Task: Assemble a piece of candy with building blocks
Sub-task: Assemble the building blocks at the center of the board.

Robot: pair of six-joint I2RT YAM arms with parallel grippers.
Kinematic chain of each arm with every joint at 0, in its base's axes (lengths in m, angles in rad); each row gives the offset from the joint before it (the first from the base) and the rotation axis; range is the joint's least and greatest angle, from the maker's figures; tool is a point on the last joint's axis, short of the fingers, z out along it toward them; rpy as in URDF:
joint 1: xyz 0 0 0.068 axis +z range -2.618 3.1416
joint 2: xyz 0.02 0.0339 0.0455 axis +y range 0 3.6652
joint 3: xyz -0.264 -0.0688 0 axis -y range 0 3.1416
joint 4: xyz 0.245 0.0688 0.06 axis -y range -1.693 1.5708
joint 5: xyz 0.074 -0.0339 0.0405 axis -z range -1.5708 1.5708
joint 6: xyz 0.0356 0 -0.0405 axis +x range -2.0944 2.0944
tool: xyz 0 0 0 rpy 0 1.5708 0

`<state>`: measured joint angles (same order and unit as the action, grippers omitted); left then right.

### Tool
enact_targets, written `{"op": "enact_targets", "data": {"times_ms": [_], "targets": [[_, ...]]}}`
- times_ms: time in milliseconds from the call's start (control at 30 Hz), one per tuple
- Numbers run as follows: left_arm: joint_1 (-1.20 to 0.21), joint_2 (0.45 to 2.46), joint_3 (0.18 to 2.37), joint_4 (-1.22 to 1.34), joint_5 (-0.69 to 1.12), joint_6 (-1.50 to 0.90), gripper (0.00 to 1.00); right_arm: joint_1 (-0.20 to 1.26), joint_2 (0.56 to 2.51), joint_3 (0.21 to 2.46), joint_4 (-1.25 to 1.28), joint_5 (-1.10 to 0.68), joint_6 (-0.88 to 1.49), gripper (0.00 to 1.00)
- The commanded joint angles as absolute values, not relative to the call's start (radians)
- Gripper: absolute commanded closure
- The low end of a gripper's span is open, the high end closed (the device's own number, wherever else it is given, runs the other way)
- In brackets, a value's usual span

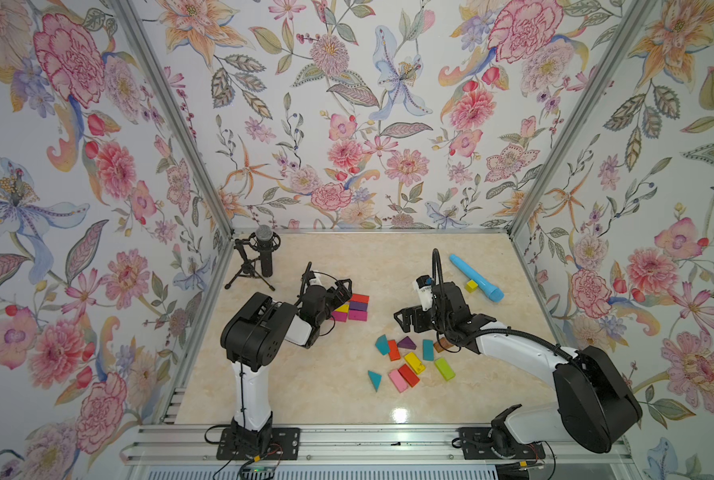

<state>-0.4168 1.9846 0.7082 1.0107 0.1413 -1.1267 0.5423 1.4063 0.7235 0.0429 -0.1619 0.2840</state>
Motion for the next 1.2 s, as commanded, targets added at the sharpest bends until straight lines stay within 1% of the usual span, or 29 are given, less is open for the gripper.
{"op": "enact_targets", "data": {"times_ms": [0,100,200,333,433,567,733,800,900,1033,1067,1167], "targets": [[-0.437,2.036,0.706,0.925,0.130,-1.161,0.01,0.536,1.385,0.710,0.057,-0.167,0.272,0.00],[-0.430,2.021,0.712,0.902,0.128,-1.149,0.01,0.535,1.385,0.712,0.055,-0.167,0.270,0.00],[-0.402,1.966,0.724,0.812,0.127,-1.088,0.01,0.535,1.383,0.713,0.054,-0.167,0.271,0.00],[-0.368,1.834,0.745,0.569,0.118,-0.930,0.01,0.534,1.374,0.710,0.043,-0.168,0.269,0.00],[-0.373,1.743,0.728,0.426,0.130,-0.843,0.01,0.536,1.368,0.704,0.040,-0.167,0.267,0.00],[-0.406,1.627,0.625,0.364,0.162,-0.836,0.01,0.539,1.361,0.700,0.037,-0.162,0.270,0.00],[-0.482,1.488,0.513,0.349,0.159,-0.897,0.01,0.550,1.350,0.707,0.029,-0.156,0.274,0.00],[-0.514,1.474,0.483,0.374,0.155,-0.935,0.01,0.556,1.353,0.714,0.024,-0.153,0.275,0.00],[-0.533,1.504,0.464,0.447,0.161,-0.978,0.01,0.568,1.359,0.724,0.021,-0.146,0.279,0.00],[-0.541,1.557,0.483,0.519,0.182,-1.004,0.01,0.581,1.357,0.732,0.017,-0.134,0.284,0.00],[-0.541,1.601,0.493,0.526,0.183,-1.003,0.01,0.582,1.355,0.732,0.015,-0.131,0.283,0.00],[-0.541,1.639,0.532,0.534,0.186,-1.002,0.01,0.581,1.353,0.731,0.011,-0.124,0.281,0.00]]}}
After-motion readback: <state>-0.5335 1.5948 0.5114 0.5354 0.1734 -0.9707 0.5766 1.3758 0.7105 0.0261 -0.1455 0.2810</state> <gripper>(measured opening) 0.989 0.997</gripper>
